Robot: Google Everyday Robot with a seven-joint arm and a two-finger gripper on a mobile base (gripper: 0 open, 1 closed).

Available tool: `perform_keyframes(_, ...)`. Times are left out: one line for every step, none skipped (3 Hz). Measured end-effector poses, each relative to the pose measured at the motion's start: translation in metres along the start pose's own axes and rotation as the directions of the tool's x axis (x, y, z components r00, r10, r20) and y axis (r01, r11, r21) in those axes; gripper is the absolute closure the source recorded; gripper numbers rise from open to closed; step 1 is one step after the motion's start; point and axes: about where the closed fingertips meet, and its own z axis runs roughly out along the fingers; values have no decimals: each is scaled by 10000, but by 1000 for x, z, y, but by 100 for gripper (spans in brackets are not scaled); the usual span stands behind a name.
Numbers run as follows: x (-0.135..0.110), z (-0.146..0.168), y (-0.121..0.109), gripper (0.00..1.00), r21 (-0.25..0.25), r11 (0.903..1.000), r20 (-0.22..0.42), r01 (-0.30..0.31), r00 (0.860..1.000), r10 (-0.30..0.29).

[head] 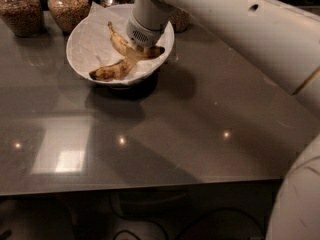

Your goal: Pick banana from white bowl

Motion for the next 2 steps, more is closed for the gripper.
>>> perform_keyframes(0,-42,8,100,590,9973,1625,432,9853,-523)
perform_keyframes(21,-85,27,100,756,9963,2723,396,9604,-589)
